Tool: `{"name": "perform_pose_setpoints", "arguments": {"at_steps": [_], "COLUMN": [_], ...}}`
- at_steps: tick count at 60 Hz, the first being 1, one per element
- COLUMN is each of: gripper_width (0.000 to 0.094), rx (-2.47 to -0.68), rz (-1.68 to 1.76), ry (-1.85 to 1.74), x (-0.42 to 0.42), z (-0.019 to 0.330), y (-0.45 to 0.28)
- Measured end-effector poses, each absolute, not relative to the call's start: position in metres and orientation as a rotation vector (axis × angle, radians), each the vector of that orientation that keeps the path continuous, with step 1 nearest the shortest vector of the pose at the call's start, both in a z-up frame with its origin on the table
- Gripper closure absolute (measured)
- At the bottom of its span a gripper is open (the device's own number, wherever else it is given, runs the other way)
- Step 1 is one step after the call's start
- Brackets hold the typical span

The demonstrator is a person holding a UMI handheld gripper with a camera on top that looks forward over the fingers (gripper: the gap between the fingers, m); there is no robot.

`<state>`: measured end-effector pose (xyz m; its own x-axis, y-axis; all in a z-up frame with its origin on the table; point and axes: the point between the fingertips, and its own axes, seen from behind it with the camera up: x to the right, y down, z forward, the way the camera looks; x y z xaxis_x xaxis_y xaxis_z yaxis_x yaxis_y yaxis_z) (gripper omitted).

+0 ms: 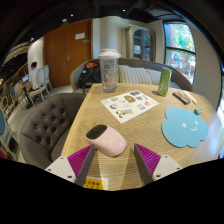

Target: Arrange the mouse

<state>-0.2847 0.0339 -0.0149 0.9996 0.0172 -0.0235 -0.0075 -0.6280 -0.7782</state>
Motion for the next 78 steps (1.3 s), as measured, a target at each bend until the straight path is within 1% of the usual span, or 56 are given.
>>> {"name": "perform_pose_setpoints", "arguments": {"at_steps": [14, 19, 21, 22, 23, 31, 39, 41, 43, 45, 51, 53, 56, 60, 62, 64, 67, 69, 75, 78], "gripper_width": [0.0126, 0.0212, 0.0286, 0.034, 0.0366, 0.0405, 0.0527, 0.0532, 0.0533, 0.0535, 0.0531, 0.053, 0.0532, 0.0534, 0.0534, 0.0534, 0.0534, 0.0534, 0.0534, 0.0533], "rx": [-2.233, -2.233, -2.233, -2.234, -2.233, -2.233, -2.279, -2.294, -2.29, -2.256, -2.139, -2.097, -2.042, -2.014, -2.012, -2.03, -2.091, -2.127, -2.232, -2.254], "rz": [0.083, 0.112, 0.127, 0.131, 0.131, 0.109, 0.119, 0.161, 0.2, 0.205, 0.171, 0.149, 0.076, -0.011, -0.038, -0.051, -0.06, -0.086, -0.103, -0.09], "ry": [-0.101, -0.161, -0.182, -0.19, -0.2, -0.181, -0.214, -0.2, -0.2, -0.236, -0.247, -0.204, -0.149, -0.084, -0.05, -0.016, 0.004, 0.006, 0.034, 0.059], "x": [-0.286, -0.297, -0.301, -0.303, -0.303, -0.304, -0.31, -0.314, -0.317, -0.316, -0.284, -0.258, -0.202, -0.126, -0.091, -0.061, -0.026, 0.003, 0.026, 0.036], "z": [-0.015, -0.016, -0.015, -0.016, -0.016, -0.017, -0.016, -0.013, -0.005, 0.011, 0.082, 0.108, 0.137, 0.153, 0.149, 0.137, 0.107, 0.08, 0.037, 0.016], "y": [0.076, 0.084, 0.086, 0.086, 0.086, 0.081, 0.076, 0.073, 0.071, 0.071, 0.083, 0.091, 0.106, 0.118, 0.121, 0.121, 0.117, 0.114, 0.089, 0.089]}}
